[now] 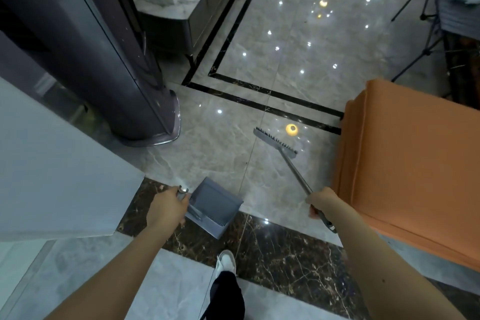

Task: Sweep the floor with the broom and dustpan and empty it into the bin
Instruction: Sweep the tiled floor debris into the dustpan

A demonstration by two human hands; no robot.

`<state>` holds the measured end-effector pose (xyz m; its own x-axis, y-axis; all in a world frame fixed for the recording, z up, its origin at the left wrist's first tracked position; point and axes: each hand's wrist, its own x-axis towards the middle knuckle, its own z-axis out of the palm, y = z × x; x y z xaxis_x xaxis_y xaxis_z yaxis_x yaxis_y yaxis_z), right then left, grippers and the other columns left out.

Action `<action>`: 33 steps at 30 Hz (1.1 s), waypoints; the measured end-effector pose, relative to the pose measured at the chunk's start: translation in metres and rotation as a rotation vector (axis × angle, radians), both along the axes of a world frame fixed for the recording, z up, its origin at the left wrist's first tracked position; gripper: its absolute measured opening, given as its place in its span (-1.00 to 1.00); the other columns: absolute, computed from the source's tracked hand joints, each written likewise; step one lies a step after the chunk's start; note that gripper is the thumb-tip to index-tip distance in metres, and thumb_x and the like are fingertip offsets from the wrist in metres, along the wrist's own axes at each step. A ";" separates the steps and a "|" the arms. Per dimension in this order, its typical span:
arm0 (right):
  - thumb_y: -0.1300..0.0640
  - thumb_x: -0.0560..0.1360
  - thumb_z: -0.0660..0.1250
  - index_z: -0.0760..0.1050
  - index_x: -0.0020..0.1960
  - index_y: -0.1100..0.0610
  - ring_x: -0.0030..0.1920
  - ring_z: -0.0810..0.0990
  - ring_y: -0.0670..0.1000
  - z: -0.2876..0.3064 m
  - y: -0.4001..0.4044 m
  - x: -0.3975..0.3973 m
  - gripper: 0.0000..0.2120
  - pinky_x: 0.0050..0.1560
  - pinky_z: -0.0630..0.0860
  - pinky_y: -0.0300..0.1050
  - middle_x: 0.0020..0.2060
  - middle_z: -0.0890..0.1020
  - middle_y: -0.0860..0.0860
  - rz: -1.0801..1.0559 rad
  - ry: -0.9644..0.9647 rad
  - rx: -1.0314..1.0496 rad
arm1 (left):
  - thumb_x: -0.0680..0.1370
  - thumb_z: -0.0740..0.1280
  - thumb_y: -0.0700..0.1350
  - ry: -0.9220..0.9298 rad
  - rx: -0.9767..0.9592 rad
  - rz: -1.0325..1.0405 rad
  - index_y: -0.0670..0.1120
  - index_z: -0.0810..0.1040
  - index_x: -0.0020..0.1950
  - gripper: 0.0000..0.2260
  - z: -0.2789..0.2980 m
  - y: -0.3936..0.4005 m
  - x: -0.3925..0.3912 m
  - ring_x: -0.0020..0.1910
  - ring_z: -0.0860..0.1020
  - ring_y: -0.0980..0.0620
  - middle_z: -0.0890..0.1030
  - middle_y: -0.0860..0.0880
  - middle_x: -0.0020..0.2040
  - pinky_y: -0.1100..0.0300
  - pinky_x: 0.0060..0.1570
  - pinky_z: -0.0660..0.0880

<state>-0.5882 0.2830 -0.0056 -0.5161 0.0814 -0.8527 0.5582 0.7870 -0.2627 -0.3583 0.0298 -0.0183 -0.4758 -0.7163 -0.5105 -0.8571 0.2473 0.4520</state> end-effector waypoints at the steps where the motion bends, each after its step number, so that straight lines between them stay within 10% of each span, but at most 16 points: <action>1: 0.37 0.56 0.19 0.21 0.41 0.31 -0.45 0.33 0.05 -0.004 -0.010 -0.011 -0.56 -0.45 0.37 -0.10 -0.41 0.37 0.12 -0.006 -0.021 -0.019 | 0.53 0.26 0.02 -0.020 -0.009 -0.010 -0.13 0.57 -0.01 -0.76 -0.002 -0.005 -0.010 -0.30 0.64 -0.09 0.65 -0.14 -0.15 0.04 -0.20 0.61; 9: 0.24 0.63 0.02 0.32 0.05 0.28 -0.51 0.28 0.03 -0.047 -0.060 -0.056 -0.85 -0.66 0.25 -0.30 -0.40 0.39 0.14 0.015 0.013 0.095 | 0.56 0.20 0.05 -0.101 -0.086 -0.117 -0.15 0.53 0.11 -0.69 -0.035 -0.040 -0.085 -0.05 0.57 -0.20 0.62 -0.22 -0.01 0.05 -0.10 0.52; 21: 0.27 0.60 0.04 0.40 0.30 0.20 -0.37 0.42 0.10 -0.133 -0.099 -0.122 -0.67 -0.46 0.38 -0.12 -0.18 0.52 0.19 0.164 0.101 0.142 | 0.55 0.19 0.03 -0.118 -0.344 -0.193 -0.07 0.55 0.07 -0.75 -0.055 -0.077 -0.111 -0.15 0.57 -0.20 0.65 -0.17 -0.13 0.16 -0.29 0.34; 33: 0.17 0.65 0.04 0.36 0.36 0.16 -0.65 0.23 -0.03 -0.142 -0.093 -0.114 -0.68 -0.62 0.23 -0.31 -0.47 0.37 0.10 0.152 -0.179 0.134 | 0.55 0.20 0.06 -0.142 -0.395 -0.267 -0.05 0.54 0.09 -0.74 -0.069 -0.060 -0.108 -0.23 0.61 -0.15 0.67 -0.12 -0.19 0.19 -0.38 0.31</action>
